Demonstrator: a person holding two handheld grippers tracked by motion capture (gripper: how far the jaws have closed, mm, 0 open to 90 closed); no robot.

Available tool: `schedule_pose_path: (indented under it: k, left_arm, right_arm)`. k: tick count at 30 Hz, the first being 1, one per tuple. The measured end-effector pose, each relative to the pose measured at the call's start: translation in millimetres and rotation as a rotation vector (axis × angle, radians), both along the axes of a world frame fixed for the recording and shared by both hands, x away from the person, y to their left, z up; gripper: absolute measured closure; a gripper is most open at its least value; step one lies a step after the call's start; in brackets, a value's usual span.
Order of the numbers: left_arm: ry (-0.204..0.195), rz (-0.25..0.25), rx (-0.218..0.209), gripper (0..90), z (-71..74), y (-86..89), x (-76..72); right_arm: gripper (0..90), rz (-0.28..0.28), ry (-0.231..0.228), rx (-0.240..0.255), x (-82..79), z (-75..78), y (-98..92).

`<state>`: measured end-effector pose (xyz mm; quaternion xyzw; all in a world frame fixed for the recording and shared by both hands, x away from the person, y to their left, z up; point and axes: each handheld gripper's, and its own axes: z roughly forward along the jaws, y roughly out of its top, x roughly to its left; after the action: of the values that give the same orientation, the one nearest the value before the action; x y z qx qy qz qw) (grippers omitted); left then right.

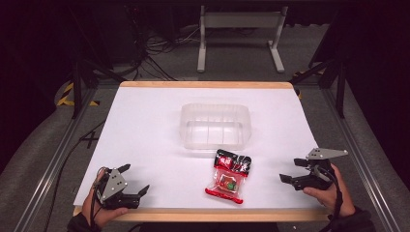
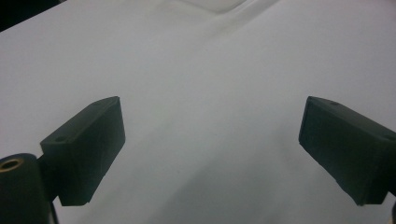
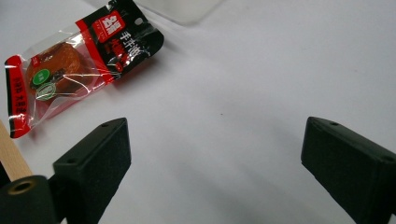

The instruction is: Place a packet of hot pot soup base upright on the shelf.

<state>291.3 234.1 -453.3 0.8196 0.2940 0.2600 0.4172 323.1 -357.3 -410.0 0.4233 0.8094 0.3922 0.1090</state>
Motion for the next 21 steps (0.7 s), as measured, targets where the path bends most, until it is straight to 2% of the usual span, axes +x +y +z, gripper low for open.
schedule_pose_path:
  k: [5,9,14,16,18,21]
  left_arm:
    - [-0.001,-0.005,0.002,7.5,0.1,-1.4,-0.4]
    - [0.003,-0.002,0.002,7.5,0.1,0.8,-1.8]
    - [0.001,0.002,-0.001,7.5,-0.1,2.3,-3.7]
    - [0.004,0.0,0.006,7.5,-0.4,2.9,-4.4]
    - [0.007,0.007,0.004,7.5,-0.8,3.0,-5.5]
    - [0.005,0.01,0.003,7.5,-0.7,3.8,-7.4]
  right_arm:
    - [7.5,-0.029,0.012,0.027,2.1,-7.4,-4.4]
    - [7.5,0.01,0.022,0.026,8.8,-14.8,4.0]
    - [8.2,0.09,0.043,0.046,16.2,-22.4,16.6]
    - [8.2,0.099,0.044,0.043,18.4,-23.0,19.3]
    - [8.3,0.106,0.056,0.075,21.2,-23.9,20.3]
    - [8.2,0.112,0.072,0.091,26.0,-27.5,24.8]
